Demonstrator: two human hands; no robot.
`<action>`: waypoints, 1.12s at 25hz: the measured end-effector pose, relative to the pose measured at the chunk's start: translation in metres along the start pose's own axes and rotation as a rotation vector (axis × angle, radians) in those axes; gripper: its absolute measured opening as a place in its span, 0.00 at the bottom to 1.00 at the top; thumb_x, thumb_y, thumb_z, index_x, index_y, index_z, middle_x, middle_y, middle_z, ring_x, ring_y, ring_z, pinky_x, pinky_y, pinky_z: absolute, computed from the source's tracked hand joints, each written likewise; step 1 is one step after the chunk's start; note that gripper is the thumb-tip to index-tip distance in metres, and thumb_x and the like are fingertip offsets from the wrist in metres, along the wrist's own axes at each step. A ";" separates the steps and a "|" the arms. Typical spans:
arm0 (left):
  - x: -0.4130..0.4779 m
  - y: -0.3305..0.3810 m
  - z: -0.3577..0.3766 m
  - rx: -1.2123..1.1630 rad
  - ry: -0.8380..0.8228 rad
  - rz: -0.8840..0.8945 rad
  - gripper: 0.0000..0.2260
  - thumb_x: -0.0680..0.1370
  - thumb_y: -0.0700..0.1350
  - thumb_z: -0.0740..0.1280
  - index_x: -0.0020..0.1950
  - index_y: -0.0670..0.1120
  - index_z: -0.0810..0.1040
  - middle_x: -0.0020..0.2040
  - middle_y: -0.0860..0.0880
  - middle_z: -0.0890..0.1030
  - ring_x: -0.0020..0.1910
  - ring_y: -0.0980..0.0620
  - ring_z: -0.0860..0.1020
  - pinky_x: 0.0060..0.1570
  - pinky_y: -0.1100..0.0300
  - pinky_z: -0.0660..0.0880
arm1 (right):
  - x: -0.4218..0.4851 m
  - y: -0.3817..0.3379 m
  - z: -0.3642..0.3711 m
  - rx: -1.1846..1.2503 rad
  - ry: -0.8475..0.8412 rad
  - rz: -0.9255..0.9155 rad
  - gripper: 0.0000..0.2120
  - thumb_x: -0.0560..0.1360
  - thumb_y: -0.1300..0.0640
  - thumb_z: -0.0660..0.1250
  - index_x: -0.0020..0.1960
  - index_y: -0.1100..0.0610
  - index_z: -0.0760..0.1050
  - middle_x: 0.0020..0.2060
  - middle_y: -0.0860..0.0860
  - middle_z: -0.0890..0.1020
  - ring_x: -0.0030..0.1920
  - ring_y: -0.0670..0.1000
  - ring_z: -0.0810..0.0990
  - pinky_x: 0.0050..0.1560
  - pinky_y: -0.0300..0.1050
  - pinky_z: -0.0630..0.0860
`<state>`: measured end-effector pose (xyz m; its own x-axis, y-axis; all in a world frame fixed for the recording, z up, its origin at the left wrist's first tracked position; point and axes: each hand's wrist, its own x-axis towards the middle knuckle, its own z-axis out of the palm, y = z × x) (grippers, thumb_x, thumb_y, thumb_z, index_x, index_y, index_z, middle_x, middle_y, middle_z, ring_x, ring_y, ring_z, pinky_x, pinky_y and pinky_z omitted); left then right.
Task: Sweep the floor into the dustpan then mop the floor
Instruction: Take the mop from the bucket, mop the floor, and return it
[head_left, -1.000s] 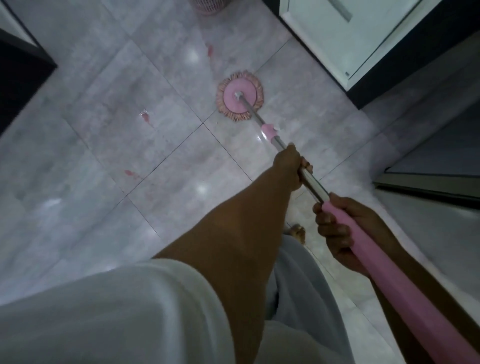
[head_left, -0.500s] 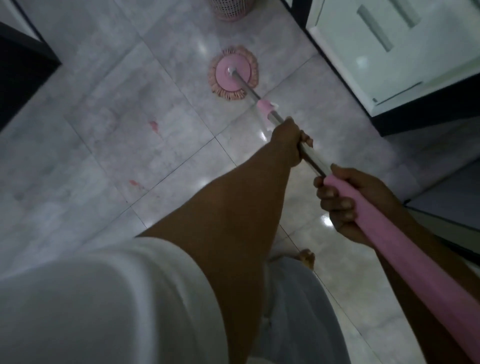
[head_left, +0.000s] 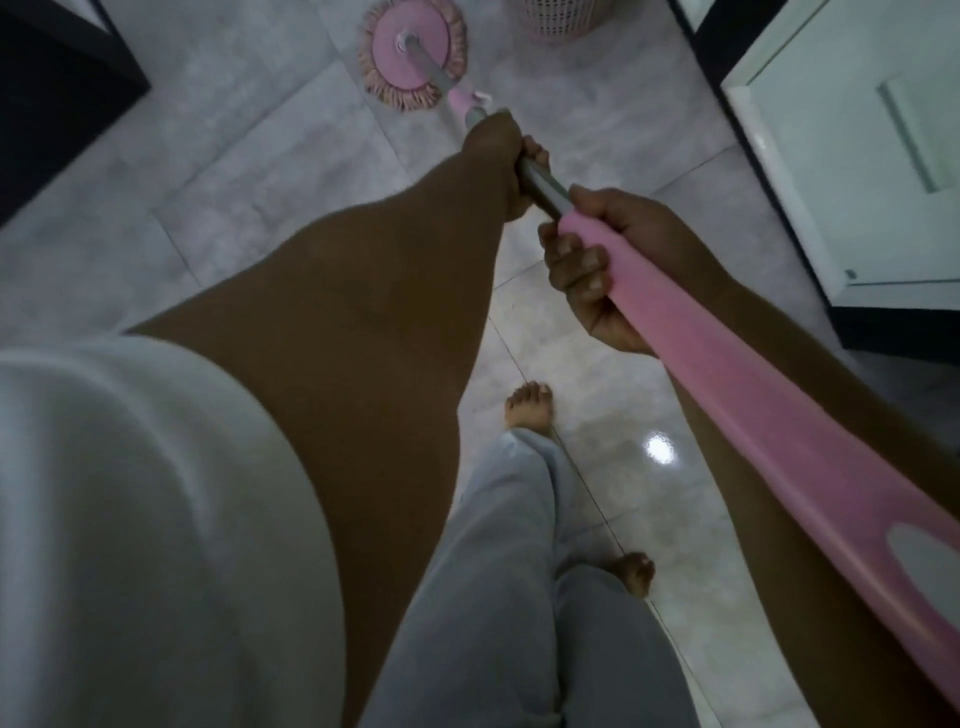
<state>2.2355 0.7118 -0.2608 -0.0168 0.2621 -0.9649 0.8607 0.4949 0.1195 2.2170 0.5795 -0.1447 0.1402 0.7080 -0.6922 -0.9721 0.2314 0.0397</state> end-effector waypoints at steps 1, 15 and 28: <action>0.026 -0.043 -0.021 0.011 0.004 -0.118 0.16 0.85 0.46 0.51 0.67 0.40 0.69 0.59 0.40 0.78 0.56 0.47 0.78 0.55 0.56 0.75 | 0.008 -0.001 0.007 -0.019 0.000 0.010 0.13 0.70 0.50 0.65 0.45 0.60 0.72 0.29 0.48 0.74 0.22 0.42 0.72 0.22 0.33 0.72; -0.072 -0.160 0.011 -0.213 -0.218 0.172 0.14 0.84 0.50 0.54 0.41 0.45 0.66 0.29 0.49 0.68 0.26 0.55 0.68 0.23 0.67 0.70 | -0.123 0.125 -0.104 0.013 -0.009 0.098 0.14 0.75 0.48 0.62 0.48 0.60 0.70 0.30 0.49 0.75 0.22 0.43 0.72 0.20 0.35 0.72; -0.159 -0.386 0.043 -0.241 -0.287 -0.037 0.15 0.82 0.55 0.58 0.49 0.44 0.68 0.25 0.48 0.66 0.18 0.53 0.67 0.20 0.66 0.69 | -0.318 0.259 -0.168 0.016 0.219 0.205 0.23 0.53 0.53 0.84 0.41 0.61 0.78 0.27 0.52 0.73 0.18 0.47 0.68 0.14 0.37 0.66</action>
<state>1.9284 0.4434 -0.1634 0.1268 0.0142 -0.9918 0.7171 0.6896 0.1015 1.8890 0.3023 -0.0359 -0.1041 0.5810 -0.8072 -0.9725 0.1105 0.2050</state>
